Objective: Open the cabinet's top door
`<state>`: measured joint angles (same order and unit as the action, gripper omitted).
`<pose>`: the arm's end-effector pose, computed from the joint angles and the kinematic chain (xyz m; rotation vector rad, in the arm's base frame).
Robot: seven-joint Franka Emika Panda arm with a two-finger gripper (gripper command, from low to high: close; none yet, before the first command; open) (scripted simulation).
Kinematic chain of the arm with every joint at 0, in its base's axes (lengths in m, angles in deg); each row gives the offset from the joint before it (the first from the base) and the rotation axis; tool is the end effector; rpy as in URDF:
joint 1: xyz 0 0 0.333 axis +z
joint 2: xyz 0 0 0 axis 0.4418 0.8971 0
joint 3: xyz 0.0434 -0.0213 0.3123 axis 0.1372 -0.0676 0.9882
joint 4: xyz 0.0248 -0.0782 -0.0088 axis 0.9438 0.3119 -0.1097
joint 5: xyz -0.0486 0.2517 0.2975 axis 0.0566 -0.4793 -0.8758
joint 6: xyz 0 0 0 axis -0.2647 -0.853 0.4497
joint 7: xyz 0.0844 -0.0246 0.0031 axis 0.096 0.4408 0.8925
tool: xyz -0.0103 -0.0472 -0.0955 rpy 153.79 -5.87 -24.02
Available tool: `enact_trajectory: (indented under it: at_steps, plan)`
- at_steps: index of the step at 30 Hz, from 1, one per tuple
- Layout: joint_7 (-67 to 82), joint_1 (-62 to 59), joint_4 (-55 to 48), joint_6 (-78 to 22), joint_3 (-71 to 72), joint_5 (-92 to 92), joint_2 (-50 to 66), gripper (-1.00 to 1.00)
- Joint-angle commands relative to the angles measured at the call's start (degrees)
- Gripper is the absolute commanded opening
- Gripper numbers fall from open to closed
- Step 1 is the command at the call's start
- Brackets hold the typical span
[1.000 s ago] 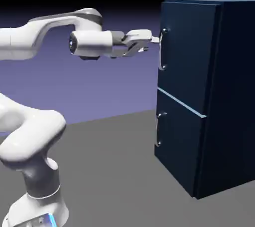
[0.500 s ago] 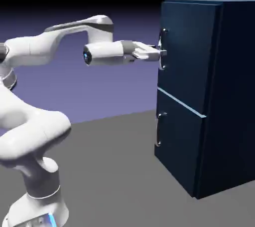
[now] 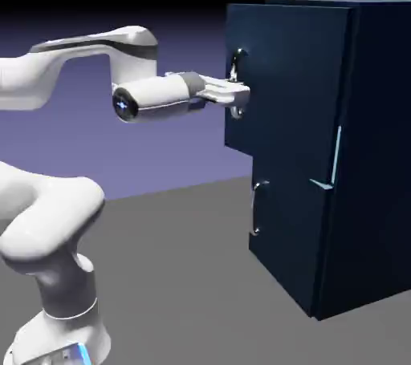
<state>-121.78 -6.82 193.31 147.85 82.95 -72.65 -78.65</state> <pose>0.3074 0.0552 0.5444 0.3490 1.6033 0.8940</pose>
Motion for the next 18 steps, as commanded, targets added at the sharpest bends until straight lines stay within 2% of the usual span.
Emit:
enact_trajectory:
  at_steps: [1,10,18]
  plan:
    - [0.07,0.89,1.14,-1.91,-2.08,2.11,-0.41,-1.0]
    - [1.2,4.02,7.23,-18.49,-20.77,19.78,-1.9,-1.0]
    - [4.11,3.23,6.55,-33.76,-37.38,36.23,2.71,-1.0]
